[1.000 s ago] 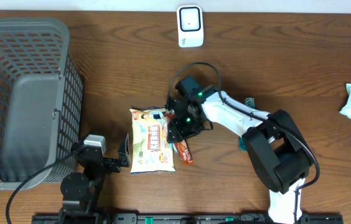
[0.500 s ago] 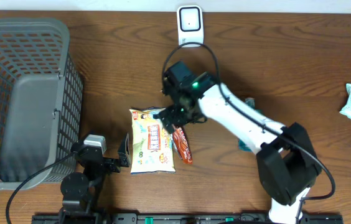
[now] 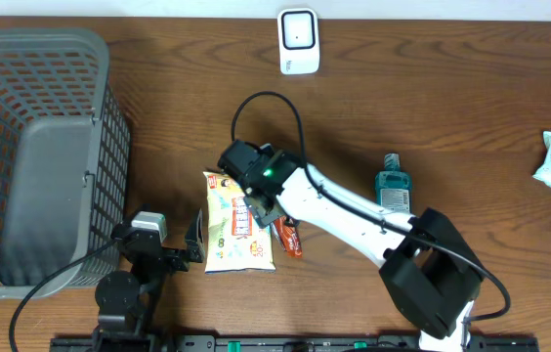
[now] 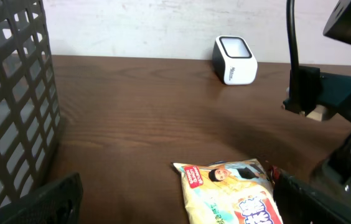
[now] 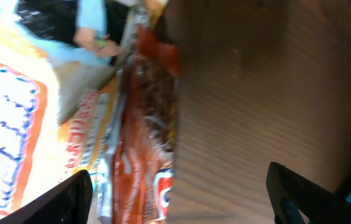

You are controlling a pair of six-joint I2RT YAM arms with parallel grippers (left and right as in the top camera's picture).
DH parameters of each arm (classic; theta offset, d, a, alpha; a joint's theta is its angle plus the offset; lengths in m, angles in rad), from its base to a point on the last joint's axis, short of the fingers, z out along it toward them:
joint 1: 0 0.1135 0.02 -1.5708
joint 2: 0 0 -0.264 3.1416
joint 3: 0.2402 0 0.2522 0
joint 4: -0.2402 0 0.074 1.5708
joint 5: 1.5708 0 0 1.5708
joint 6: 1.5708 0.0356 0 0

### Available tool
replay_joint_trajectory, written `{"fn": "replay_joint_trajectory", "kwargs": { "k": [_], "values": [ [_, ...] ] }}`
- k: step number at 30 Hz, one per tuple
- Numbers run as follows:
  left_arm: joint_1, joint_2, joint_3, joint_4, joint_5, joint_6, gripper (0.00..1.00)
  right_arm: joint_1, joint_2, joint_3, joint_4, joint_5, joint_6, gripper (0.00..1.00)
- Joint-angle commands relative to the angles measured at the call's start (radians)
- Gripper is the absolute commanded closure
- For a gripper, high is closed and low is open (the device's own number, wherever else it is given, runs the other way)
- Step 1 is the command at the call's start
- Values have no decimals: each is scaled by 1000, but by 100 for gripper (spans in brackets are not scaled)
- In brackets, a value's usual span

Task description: Scan the item barcode

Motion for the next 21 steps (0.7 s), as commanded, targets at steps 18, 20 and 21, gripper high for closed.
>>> {"fn": "replay_joint_trajectory", "kwargs": {
  "k": [18,20,21],
  "values": [
    [4,-5,-16,-24,-2,13,2,77,4,-43,-54,69,143,19],
    [4,-5,-16,-24,-2,13,2,78,4,-67,-40,69,143,19],
    [4,-5,-16,-24,-2,13,2,79,4,-79,-32,65,144,19]
  ]
}}
